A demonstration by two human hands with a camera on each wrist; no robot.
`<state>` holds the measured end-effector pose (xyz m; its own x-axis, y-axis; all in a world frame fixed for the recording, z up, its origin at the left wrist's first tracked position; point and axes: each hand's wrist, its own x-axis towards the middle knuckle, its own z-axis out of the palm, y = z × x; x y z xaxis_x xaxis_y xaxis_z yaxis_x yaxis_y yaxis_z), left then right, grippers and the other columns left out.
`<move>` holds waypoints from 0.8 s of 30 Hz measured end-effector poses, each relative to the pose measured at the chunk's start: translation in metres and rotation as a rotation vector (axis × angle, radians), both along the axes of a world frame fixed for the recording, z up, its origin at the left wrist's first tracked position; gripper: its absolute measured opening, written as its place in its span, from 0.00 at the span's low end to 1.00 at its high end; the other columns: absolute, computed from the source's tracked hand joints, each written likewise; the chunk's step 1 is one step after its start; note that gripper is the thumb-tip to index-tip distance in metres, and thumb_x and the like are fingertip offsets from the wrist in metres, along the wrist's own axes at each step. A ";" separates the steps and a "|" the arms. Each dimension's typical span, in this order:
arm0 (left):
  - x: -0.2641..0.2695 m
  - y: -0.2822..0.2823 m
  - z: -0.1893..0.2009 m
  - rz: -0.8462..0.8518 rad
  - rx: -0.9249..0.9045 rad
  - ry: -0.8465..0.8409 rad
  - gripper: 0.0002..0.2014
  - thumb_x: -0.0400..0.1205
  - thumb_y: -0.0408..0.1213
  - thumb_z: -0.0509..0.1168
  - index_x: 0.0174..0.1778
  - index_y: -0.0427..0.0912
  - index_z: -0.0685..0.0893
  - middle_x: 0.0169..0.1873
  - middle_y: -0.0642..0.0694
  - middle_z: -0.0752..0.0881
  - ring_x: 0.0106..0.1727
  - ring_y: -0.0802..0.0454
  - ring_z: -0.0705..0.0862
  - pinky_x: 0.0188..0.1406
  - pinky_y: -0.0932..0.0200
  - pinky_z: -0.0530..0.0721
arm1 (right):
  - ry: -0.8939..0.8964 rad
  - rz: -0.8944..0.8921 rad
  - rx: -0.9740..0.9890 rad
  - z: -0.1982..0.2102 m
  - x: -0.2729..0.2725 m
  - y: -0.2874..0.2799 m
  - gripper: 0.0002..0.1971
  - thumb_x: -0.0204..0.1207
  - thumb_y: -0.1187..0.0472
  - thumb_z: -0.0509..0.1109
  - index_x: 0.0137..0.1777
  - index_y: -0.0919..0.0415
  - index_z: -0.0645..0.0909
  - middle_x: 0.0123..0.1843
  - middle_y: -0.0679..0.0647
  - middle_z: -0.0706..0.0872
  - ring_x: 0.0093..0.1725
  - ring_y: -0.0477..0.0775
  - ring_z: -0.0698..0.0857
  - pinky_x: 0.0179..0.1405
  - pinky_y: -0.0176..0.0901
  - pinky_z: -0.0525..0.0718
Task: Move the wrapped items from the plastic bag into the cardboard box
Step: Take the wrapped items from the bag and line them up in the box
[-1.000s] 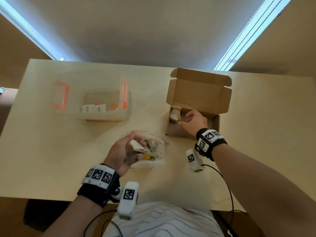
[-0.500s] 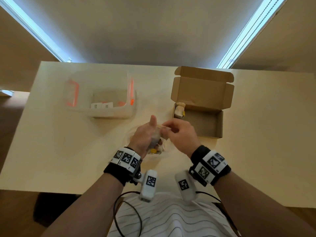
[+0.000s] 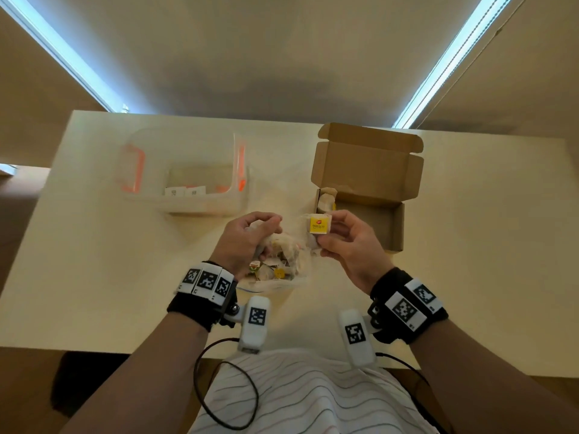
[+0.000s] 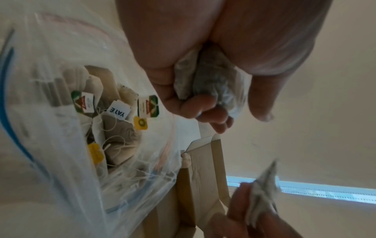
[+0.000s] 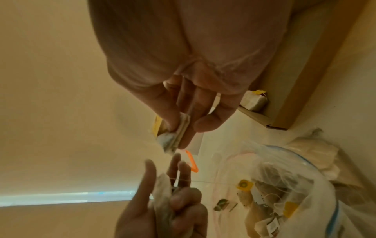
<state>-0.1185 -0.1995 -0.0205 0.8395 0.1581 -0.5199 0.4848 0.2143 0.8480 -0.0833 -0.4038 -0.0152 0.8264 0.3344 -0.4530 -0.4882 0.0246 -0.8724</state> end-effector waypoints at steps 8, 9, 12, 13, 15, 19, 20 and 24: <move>0.002 -0.023 0.013 -0.184 0.240 -0.120 0.03 0.78 0.34 0.75 0.39 0.43 0.89 0.18 0.53 0.80 0.18 0.57 0.74 0.19 0.67 0.74 | -0.082 0.136 -0.086 0.007 -0.004 0.005 0.13 0.74 0.72 0.76 0.56 0.60 0.84 0.47 0.53 0.91 0.45 0.49 0.87 0.44 0.43 0.85; 0.003 -0.024 0.013 -0.192 0.263 -0.134 0.03 0.78 0.34 0.75 0.39 0.43 0.89 0.18 0.54 0.80 0.18 0.58 0.75 0.19 0.68 0.74 | -0.095 0.143 -0.094 0.008 -0.003 0.004 0.11 0.75 0.71 0.76 0.55 0.60 0.85 0.47 0.53 0.91 0.45 0.49 0.86 0.45 0.44 0.85; 0.003 -0.023 0.012 -0.164 0.275 -0.138 0.01 0.78 0.36 0.75 0.42 0.43 0.90 0.21 0.50 0.82 0.20 0.55 0.77 0.20 0.65 0.76 | -0.169 0.095 -0.223 0.007 0.003 -0.002 0.05 0.76 0.66 0.76 0.50 0.57 0.88 0.44 0.50 0.91 0.42 0.46 0.86 0.46 0.43 0.86; 0.003 -0.021 0.011 -0.131 0.278 -0.118 0.02 0.79 0.36 0.75 0.44 0.44 0.90 0.22 0.47 0.83 0.21 0.54 0.77 0.21 0.63 0.77 | -0.178 0.060 -0.285 0.003 0.009 -0.005 0.05 0.76 0.63 0.76 0.50 0.56 0.89 0.45 0.48 0.91 0.45 0.45 0.87 0.49 0.42 0.86; 0.003 -0.017 0.007 -0.058 0.252 -0.057 0.03 0.80 0.36 0.73 0.46 0.42 0.90 0.29 0.43 0.85 0.21 0.54 0.77 0.22 0.61 0.77 | -0.161 -0.012 -0.422 -0.009 0.027 -0.015 0.06 0.75 0.56 0.78 0.51 0.52 0.89 0.49 0.47 0.91 0.50 0.46 0.87 0.54 0.43 0.84; -0.003 -0.010 -0.001 0.018 0.163 0.049 0.05 0.82 0.34 0.70 0.46 0.35 0.87 0.35 0.41 0.85 0.20 0.54 0.74 0.22 0.59 0.74 | 0.036 -0.074 -0.506 -0.047 0.070 -0.029 0.05 0.75 0.60 0.79 0.45 0.48 0.87 0.51 0.53 0.90 0.43 0.50 0.83 0.48 0.45 0.85; -0.005 -0.008 -0.004 0.016 0.165 0.060 0.06 0.82 0.34 0.70 0.46 0.34 0.87 0.35 0.42 0.85 0.22 0.52 0.75 0.23 0.59 0.74 | 0.073 -0.064 -0.508 -0.058 0.079 -0.030 0.05 0.75 0.62 0.78 0.45 0.49 0.87 0.51 0.56 0.90 0.41 0.51 0.83 0.46 0.45 0.85; -0.012 -0.004 -0.012 0.021 0.174 0.103 0.06 0.82 0.36 0.70 0.45 0.36 0.88 0.35 0.42 0.86 0.25 0.50 0.76 0.23 0.59 0.75 | 0.167 0.034 -0.573 -0.089 0.100 -0.025 0.06 0.77 0.63 0.77 0.44 0.51 0.86 0.47 0.57 0.89 0.44 0.53 0.85 0.38 0.42 0.84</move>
